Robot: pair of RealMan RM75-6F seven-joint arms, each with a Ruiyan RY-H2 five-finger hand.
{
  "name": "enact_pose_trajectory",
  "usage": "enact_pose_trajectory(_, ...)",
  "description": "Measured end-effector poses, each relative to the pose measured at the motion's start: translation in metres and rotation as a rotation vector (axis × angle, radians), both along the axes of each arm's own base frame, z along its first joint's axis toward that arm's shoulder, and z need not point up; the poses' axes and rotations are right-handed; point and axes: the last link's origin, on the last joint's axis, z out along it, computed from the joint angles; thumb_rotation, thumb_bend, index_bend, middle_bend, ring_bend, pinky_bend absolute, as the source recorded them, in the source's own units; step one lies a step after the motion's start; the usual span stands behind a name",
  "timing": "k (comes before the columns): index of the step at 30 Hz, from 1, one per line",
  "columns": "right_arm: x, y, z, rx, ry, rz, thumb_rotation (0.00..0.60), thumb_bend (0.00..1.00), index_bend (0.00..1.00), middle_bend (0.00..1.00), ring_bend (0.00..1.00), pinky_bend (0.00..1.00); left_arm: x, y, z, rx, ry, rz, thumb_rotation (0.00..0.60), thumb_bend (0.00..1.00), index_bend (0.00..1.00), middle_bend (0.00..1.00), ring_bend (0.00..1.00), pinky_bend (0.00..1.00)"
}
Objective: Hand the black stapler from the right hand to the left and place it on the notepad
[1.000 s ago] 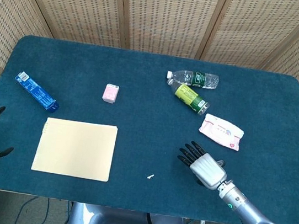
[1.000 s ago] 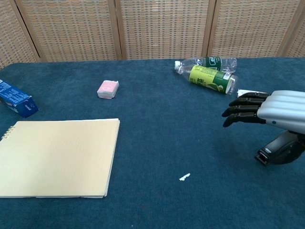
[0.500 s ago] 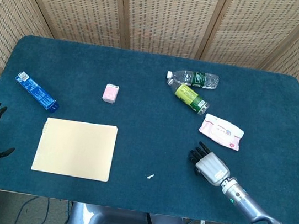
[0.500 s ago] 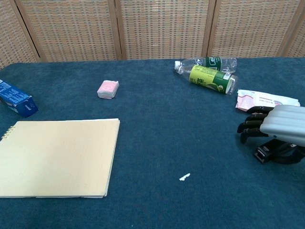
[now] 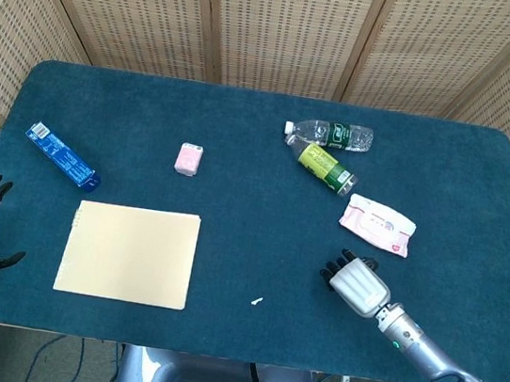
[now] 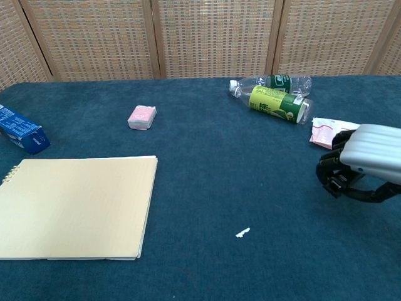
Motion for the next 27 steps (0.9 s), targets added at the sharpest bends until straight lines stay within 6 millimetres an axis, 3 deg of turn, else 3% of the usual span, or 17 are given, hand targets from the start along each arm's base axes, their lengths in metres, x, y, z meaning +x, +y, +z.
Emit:
enact_pose_trajectory(2, 0.01, -0.001, 0.002, 0.002, -0.005, 0.036, 0.6, 0.64, 0.66, 0.61, 0.53, 0.37, 0.0, 0.001, 0.0, 0.0, -0.003, 0.001, 0.6, 0.0, 0.0, 0.0, 0.0, 0.0)
enact_pose_trajectory(11, 0.105, -0.018, -0.004, 0.043, 0.08, 0.412, 0.6, 0.65, 0.63, 0.58, 0.53, 0.38, -0.003, 0.005, -0.001, -0.02, -0.013, 0.025, 0.6, 0.0, 0.0, 0.0, 0.0, 0.0)
enact_pose_trajectory(21, 0.192, -0.025, -0.038, 0.118, 0.196, 0.634, 0.6, 0.73, 0.62, 0.58, 0.53, 0.39, -0.012, 0.015, 0.003, -0.026, -0.036, 0.069, 0.6, 0.0, 0.0, 0.0, 0.0, 0.0)
enact_pose_trajectory(27, 0.216, -0.023, -0.059, 0.168, 0.253, 0.749, 0.6, 0.73, 0.62, 0.58, 0.53, 0.4, -0.014, 0.017, 0.004, -0.029, -0.041, 0.08, 0.6, 0.0, 0.0, 0.0, 0.0, 0.0)
